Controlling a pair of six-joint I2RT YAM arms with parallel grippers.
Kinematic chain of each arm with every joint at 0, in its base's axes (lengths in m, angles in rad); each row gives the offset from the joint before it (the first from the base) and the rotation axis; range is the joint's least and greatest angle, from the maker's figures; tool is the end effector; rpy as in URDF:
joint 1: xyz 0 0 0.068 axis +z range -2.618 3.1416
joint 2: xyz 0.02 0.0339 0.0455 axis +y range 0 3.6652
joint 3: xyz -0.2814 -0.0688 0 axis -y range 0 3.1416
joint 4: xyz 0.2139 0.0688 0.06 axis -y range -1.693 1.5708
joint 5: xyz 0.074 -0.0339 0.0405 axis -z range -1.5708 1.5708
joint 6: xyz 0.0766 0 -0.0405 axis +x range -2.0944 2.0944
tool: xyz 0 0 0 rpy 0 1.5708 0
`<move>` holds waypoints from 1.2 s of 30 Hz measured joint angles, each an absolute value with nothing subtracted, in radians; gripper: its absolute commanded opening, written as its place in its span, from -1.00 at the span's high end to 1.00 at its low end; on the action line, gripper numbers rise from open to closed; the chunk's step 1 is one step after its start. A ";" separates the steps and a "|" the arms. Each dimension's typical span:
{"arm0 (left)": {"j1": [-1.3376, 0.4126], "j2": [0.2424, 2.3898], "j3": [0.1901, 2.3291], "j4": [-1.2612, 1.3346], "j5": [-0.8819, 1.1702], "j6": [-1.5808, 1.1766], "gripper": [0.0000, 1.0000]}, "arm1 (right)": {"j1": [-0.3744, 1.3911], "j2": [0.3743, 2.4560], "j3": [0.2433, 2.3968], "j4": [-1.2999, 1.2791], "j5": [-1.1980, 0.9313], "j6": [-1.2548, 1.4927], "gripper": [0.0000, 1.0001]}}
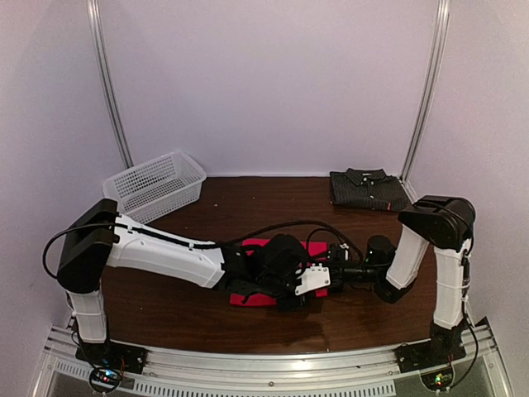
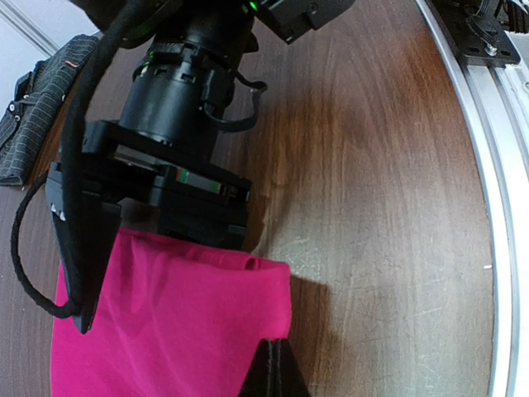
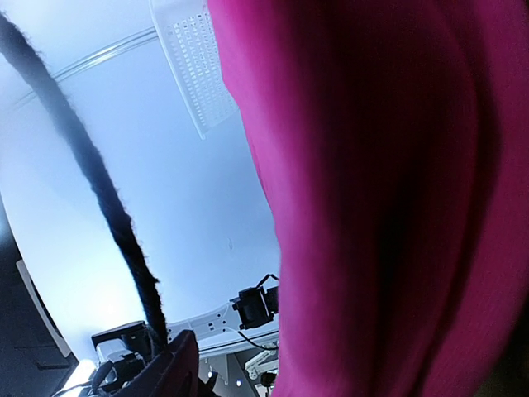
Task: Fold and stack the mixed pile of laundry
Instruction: Pass from the left arm to the right, then turn over the square-folded T-shirt at the center of the board.
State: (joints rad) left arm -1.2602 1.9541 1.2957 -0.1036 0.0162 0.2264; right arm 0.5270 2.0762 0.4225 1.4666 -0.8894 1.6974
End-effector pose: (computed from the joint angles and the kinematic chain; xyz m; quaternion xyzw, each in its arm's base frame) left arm 0.1333 -0.4194 0.1871 0.6245 0.6747 -0.2009 0.3384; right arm 0.2453 0.2116 0.1188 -0.1552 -0.7311 -0.6631 0.0421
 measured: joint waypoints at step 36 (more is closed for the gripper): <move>-1.077 1.575 1.078 -0.143 -0.179 -0.044 -0.54 | 0.443 1.820 0.761 0.393 -0.938 1.015 1.00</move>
